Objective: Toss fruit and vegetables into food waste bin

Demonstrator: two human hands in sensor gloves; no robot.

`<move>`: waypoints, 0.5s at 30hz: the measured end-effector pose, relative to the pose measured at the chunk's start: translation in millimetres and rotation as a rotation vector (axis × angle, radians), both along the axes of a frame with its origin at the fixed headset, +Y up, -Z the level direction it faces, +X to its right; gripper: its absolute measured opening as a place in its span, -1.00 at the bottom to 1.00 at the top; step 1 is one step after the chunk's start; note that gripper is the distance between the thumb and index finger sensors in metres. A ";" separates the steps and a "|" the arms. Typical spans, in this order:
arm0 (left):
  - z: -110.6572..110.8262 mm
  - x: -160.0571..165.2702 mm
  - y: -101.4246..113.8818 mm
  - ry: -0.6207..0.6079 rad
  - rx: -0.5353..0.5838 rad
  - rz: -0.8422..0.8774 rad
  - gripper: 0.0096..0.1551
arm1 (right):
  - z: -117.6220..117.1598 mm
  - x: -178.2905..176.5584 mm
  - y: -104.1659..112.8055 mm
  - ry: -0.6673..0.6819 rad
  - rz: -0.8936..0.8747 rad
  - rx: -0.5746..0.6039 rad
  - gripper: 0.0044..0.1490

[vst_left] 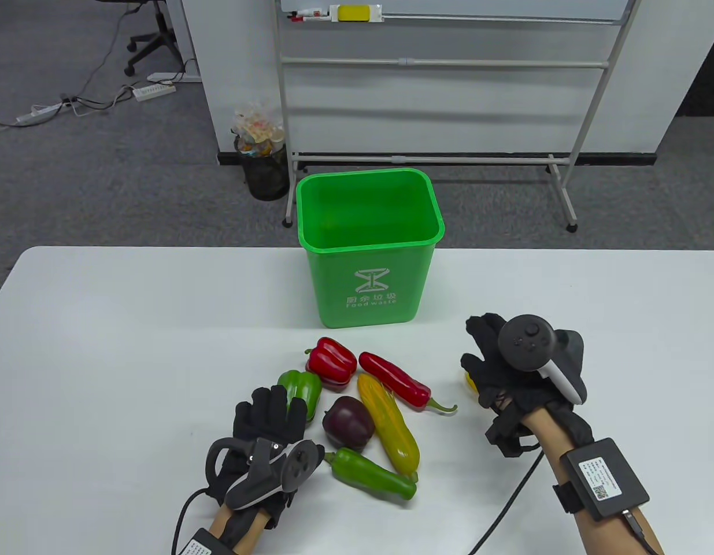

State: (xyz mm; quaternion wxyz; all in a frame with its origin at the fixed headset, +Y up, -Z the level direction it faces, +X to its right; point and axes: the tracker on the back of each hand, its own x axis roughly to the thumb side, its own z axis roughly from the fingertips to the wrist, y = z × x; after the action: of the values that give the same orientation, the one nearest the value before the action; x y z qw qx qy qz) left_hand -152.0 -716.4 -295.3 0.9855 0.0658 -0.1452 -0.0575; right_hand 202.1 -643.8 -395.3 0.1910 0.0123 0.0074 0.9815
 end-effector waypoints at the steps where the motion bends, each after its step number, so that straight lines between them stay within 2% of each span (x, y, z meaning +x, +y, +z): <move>1: -0.2 0.0 -0.3 0.000 -0.002 0.000 0.02 | -5.6 1.9 -14.1 -0.027 0.071 -0.043 -0.02; 4: -0.7 -0.8 -1.2 -0.010 -0.024 -0.011 0.00 | -20.1 5.8 -50.4 -0.087 0.237 -0.185 0.10; 7: -1.2 -3.5 -1.4 -0.002 -0.026 -0.017 0.00 | -34.4 10.3 -80.0 -0.120 0.263 -0.307 0.19; 12: -2.2 -7.1 0.3 0.008 -0.020 -0.004 0.00 | -48.7 14.5 -104.4 -0.177 0.294 -0.424 0.22; 15: -2.6 -6.7 -0.2 0.004 -0.025 -0.006 0.00 | -52.4 15.2 -114.1 -0.186 0.307 -0.455 0.21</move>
State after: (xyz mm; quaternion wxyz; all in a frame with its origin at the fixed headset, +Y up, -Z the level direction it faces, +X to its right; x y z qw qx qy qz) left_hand -158.6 -716.7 -297.9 0.9864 0.0531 -0.1441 -0.0587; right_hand 217.2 -757.9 -447.7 0.0379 -0.1222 0.2117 0.9689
